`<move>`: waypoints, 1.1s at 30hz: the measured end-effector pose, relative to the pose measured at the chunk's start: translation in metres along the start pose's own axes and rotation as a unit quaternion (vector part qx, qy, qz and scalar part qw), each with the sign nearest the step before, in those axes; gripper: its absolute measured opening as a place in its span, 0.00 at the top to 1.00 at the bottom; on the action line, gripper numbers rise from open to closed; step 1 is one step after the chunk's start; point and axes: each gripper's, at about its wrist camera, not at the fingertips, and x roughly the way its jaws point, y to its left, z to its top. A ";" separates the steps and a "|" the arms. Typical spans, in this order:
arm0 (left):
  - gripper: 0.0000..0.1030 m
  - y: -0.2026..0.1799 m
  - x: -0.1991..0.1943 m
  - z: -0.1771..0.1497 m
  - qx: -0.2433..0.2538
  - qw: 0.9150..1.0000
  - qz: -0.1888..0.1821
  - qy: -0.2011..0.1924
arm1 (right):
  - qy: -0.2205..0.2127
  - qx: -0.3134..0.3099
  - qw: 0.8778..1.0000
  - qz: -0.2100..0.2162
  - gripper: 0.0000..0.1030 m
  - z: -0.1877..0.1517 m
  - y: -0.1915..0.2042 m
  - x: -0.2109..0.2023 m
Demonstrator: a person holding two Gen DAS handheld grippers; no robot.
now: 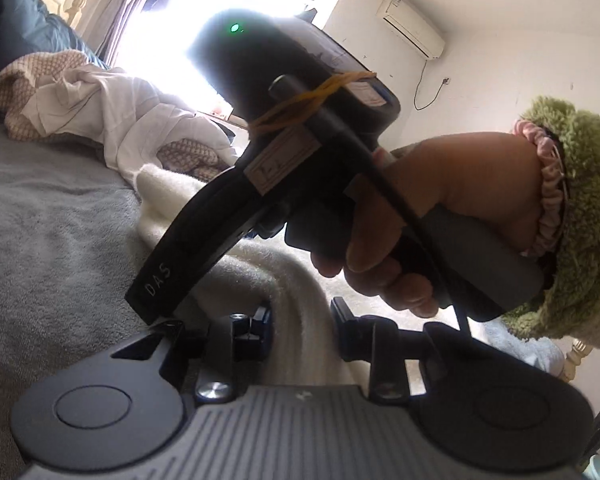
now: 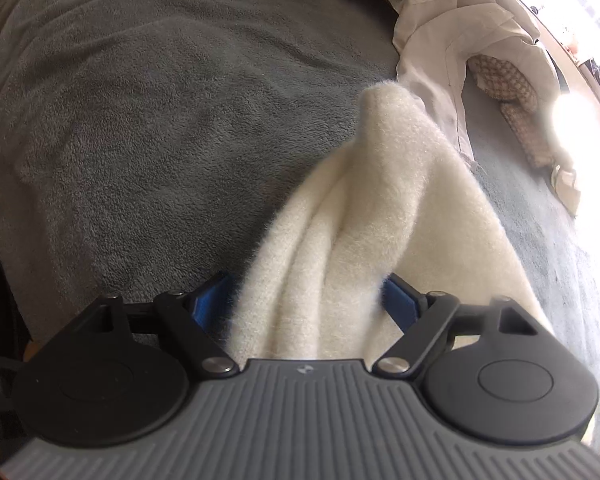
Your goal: Fold clothes
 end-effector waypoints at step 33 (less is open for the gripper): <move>0.78 -0.147 0.037 0.034 0.173 0.980 -0.100 0.008 | -0.291 0.400 0.865 0.088 0.73 -0.194 -0.170 -0.078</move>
